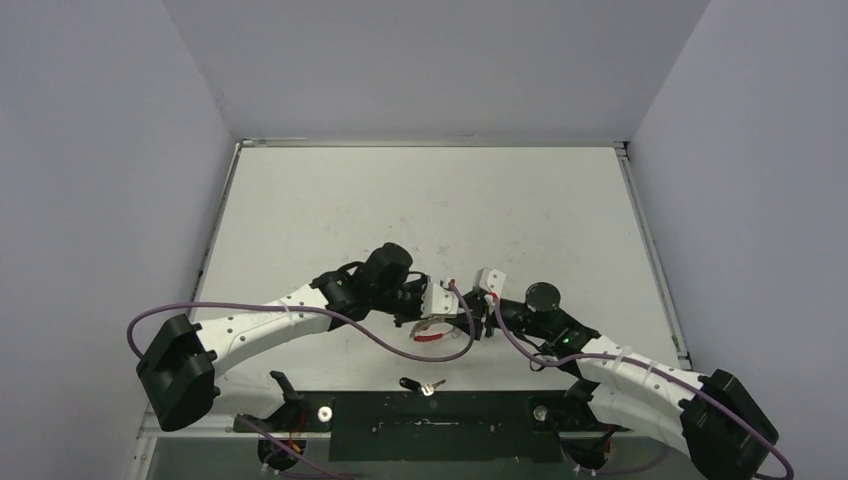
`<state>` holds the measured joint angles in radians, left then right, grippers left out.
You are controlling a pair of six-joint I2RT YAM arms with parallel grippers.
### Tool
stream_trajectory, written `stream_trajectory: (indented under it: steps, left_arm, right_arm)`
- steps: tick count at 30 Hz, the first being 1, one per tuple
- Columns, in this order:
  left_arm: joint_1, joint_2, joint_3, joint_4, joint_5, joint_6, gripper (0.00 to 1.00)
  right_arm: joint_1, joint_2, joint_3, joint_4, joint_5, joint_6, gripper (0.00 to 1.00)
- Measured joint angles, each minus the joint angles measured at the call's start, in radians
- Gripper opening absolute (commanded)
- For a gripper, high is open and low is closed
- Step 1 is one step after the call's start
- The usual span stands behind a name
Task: Put the keys on the keyring
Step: Adjust the keyring.
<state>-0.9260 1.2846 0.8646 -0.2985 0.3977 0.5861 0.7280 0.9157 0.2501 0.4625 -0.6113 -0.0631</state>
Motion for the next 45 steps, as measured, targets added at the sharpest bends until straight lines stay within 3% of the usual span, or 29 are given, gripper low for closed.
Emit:
stream_trajectory:
  steps: [5, 19, 27, 29, 35, 42, 45]
  left_arm:
    - [-0.02, 0.015, 0.0, -0.018, -0.013, 0.0, 0.0]
    - [-0.037, 0.017, 0.0, -0.018, -0.029, -0.005, 0.0]
    - [-0.041, 0.017, 0.0, -0.016, -0.035, -0.007, 0.0]
    - [-0.041, 0.017, 0.0, -0.014, -0.037, -0.008, 0.0]
    - [-0.041, 0.017, 0.0, -0.011, -0.041, -0.016, 0.0]
    - [-0.041, 0.017, 0.0, -0.008, -0.051, -0.022, 0.0]
    - [-0.041, 0.017, 0.0, -0.01, -0.059, -0.025, 0.0]
  right_arm:
    - [0.0, 0.05, 0.0, 0.068, -0.007, 0.029, 0.37]
    - [0.007, 0.135, 0.001, 0.186, -0.053, 0.095, 0.24]
    - [0.013, 0.168, 0.001, 0.194, -0.068, 0.104, 0.34]
    - [0.013, 0.173, 0.001, 0.194, -0.072, 0.103, 0.31]
    - [0.013, 0.182, 0.008, 0.184, -0.073, 0.092, 0.06]
    - [0.014, 0.196, 0.021, 0.163, -0.074, 0.075, 0.05]
    - [0.014, 0.208, 0.031, 0.154, -0.077, 0.064, 0.0]
